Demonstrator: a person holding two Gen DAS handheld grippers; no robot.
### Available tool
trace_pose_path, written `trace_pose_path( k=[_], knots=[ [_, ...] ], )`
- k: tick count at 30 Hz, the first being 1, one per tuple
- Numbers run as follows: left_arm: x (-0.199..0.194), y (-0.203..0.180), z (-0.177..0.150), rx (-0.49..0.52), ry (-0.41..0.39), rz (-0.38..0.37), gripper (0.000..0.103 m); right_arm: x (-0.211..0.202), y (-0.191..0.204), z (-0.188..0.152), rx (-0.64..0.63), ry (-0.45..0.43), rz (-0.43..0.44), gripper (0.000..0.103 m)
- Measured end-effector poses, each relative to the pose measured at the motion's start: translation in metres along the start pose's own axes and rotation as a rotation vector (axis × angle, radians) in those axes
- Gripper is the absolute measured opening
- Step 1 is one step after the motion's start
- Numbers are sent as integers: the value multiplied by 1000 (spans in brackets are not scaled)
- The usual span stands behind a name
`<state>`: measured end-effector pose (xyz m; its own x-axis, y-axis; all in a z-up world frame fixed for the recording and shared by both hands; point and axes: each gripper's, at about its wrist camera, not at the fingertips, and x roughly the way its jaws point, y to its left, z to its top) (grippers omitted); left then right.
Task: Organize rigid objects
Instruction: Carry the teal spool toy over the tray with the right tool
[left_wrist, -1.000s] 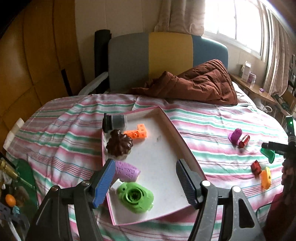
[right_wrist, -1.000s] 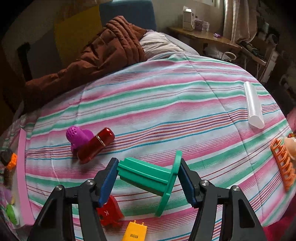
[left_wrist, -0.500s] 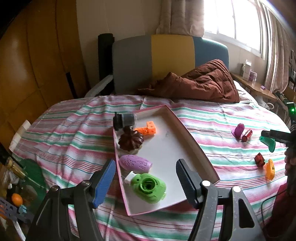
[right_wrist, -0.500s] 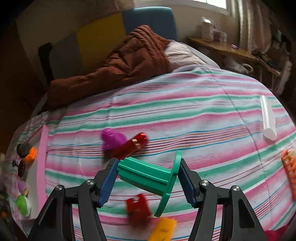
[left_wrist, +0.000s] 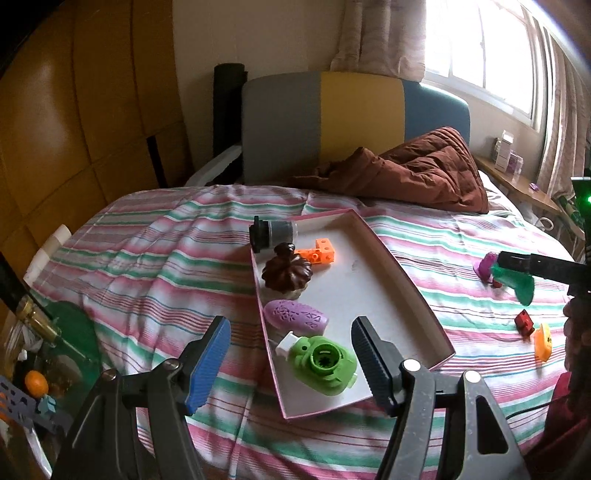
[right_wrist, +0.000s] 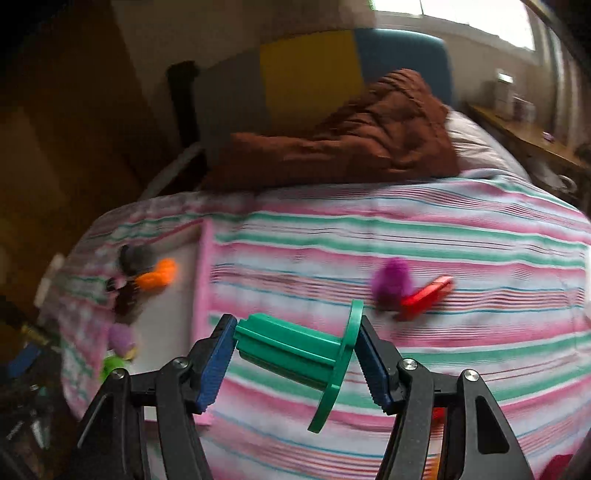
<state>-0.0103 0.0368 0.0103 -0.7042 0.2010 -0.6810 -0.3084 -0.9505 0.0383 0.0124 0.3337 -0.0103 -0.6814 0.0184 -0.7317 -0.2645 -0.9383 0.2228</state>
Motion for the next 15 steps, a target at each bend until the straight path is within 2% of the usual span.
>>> trace_pose_path(
  k=[7,15],
  knots=[
    [3,11,-3,-23,14,14,69,16,67,0,-105,24,103,64],
    [8,26,-9,-51,34,32,69,38,118,-2,-182,67,144,64]
  ],
)
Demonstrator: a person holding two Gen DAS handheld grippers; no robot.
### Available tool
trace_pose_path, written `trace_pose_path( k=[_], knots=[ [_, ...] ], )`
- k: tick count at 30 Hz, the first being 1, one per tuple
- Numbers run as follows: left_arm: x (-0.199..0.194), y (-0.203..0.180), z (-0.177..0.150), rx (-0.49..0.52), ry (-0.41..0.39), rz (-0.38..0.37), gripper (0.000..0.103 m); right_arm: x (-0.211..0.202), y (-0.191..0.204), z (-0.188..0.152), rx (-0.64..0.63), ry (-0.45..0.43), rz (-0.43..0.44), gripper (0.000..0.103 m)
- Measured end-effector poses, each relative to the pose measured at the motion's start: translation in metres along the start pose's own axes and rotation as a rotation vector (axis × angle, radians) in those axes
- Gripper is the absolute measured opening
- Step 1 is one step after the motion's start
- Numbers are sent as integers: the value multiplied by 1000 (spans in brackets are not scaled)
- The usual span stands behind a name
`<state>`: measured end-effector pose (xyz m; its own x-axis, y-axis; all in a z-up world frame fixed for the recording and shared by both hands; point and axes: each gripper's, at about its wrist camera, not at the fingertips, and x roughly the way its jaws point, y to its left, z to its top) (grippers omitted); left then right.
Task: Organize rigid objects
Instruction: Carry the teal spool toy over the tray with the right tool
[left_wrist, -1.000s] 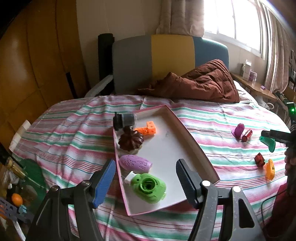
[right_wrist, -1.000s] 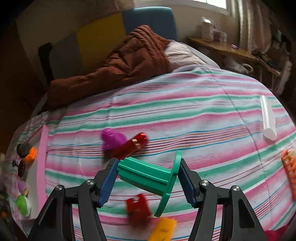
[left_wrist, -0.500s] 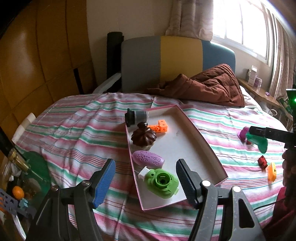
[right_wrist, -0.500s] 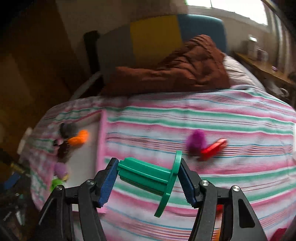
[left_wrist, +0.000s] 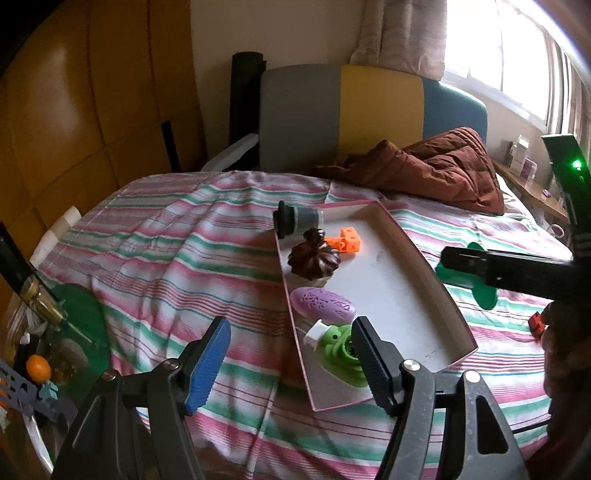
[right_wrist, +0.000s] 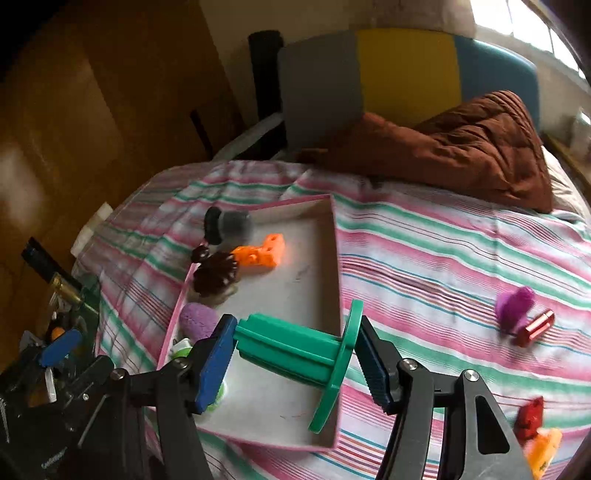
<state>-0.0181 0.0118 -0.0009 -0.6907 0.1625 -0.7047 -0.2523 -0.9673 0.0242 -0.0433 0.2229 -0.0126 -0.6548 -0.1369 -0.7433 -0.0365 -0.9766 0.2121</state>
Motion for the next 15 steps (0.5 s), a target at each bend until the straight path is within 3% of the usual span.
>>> trace_pose_path(
  k=[15],
  knots=[
    [13,31,-8,-77,38,25,69,66,30,33,-5,84,-58,64]
  ],
)
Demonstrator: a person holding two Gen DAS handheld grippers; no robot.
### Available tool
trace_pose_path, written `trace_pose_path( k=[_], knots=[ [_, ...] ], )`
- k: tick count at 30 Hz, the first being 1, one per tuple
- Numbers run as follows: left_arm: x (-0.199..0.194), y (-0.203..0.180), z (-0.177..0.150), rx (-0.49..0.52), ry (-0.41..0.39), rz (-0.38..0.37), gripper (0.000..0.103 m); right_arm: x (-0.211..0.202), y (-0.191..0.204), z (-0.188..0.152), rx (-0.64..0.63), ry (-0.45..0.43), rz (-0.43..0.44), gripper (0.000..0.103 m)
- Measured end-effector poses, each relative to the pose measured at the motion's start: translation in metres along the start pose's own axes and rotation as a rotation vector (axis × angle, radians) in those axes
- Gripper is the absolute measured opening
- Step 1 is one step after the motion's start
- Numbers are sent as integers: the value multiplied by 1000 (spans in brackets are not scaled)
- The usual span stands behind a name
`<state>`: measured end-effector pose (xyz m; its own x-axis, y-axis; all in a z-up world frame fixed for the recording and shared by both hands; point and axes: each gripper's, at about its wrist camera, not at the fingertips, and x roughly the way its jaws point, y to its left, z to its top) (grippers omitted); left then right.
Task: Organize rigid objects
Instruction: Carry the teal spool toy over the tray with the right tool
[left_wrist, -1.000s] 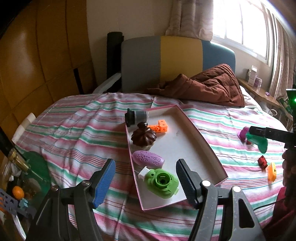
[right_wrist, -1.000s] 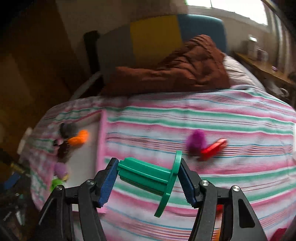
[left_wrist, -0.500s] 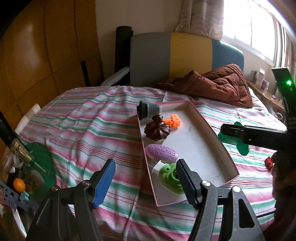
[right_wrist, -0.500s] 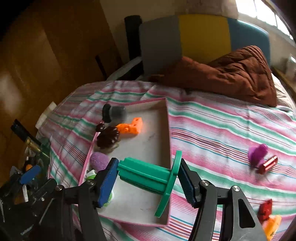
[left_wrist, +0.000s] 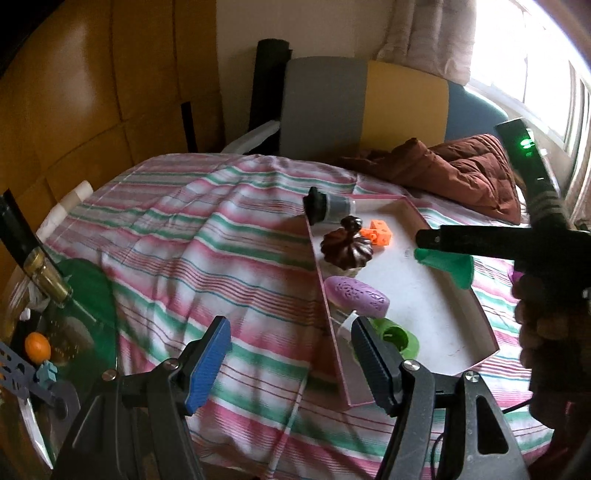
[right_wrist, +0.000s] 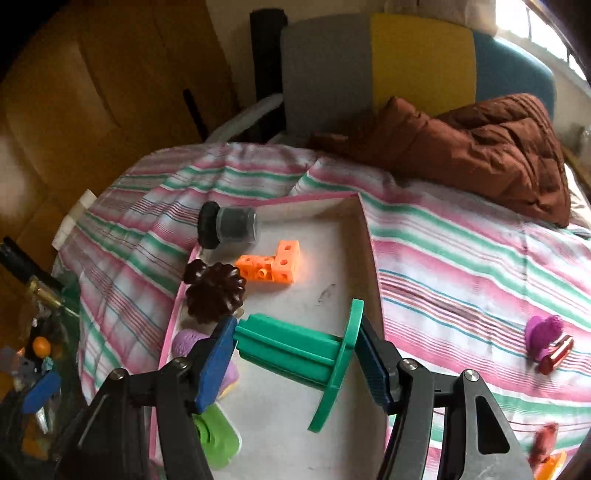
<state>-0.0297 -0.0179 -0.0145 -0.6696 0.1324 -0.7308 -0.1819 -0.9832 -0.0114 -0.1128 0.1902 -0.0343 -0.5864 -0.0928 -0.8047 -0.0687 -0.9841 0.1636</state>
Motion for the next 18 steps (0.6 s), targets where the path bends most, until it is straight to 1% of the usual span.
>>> trace_pose_path(
  k=[4,6,9,12,14,18],
  knots=[
    [4,6,-1,-12,13,7,69,33,7,6,-1,40,-49,64],
    [6,7,-2,-16,17,9,69,49,9,8,3,69,-37,65],
    [8,10,-4,-21,26,12,69,64,14,9,-27,93,-40,66],
    [10,12,-4,-28,30,15,69,65,14,7,-33,93,-29,68],
    [10,13,-4,-31,28,16,69,60,12,5,-25,80,-17,77],
    [9,11,-4,-26,26,13,69,47,8,-3,-11,59,10,81]
  ],
)
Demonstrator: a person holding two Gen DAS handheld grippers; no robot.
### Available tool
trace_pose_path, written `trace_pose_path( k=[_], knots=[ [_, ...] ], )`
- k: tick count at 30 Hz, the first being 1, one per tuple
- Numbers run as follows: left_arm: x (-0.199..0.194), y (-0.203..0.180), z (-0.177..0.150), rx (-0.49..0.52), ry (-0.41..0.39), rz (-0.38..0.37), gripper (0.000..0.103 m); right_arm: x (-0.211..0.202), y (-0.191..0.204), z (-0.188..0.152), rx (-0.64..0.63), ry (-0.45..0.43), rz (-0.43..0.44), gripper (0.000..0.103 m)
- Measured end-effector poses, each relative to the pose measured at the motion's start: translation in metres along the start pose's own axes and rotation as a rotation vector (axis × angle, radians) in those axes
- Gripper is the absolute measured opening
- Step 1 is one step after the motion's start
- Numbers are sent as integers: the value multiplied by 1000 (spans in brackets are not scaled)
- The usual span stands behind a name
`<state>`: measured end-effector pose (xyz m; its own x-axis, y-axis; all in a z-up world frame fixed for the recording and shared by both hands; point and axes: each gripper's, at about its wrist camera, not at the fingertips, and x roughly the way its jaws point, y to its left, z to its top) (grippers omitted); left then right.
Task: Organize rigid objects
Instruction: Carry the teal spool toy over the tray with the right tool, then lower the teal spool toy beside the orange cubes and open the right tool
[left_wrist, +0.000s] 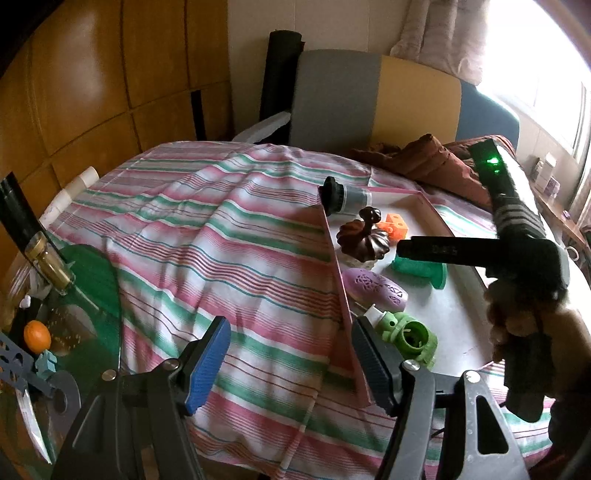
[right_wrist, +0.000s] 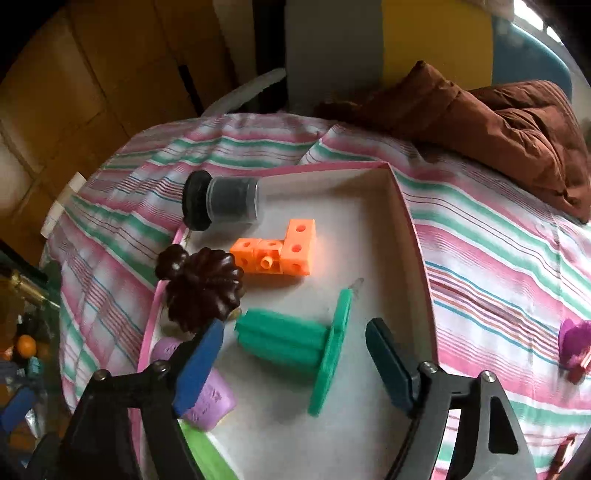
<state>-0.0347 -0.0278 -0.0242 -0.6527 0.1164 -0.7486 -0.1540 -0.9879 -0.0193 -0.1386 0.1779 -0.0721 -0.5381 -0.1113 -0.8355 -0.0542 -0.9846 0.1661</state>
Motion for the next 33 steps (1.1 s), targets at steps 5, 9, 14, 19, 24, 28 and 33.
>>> trace_pose_path(
  k=[5,9,14,19,24,28,33],
  knots=[
    [-5,-3,1,11,-11,2,69,-21,-4,-12,13,-33,20,86],
    [-10,-7,1,22,-18,2,69,-42,-7,-20,5,-71,22,89],
    [-15,-13,2,42,-27,2,69,-65,-10,-30,-6,-115,8,89],
    [-22,-19,3,62,-41,5,69,-92,-21,-42,-38,-163,-31,90],
    [-27,-29,5,92,-52,2,69,-115,-46,-53,-35,-192,-81,89],
    [-33,-42,7,129,-71,-1,69,-133,-78,-62,5,-208,-126,90],
    [-40,-61,10,187,-97,-7,69,-155,-124,-71,83,-227,-189,90]
  ],
)
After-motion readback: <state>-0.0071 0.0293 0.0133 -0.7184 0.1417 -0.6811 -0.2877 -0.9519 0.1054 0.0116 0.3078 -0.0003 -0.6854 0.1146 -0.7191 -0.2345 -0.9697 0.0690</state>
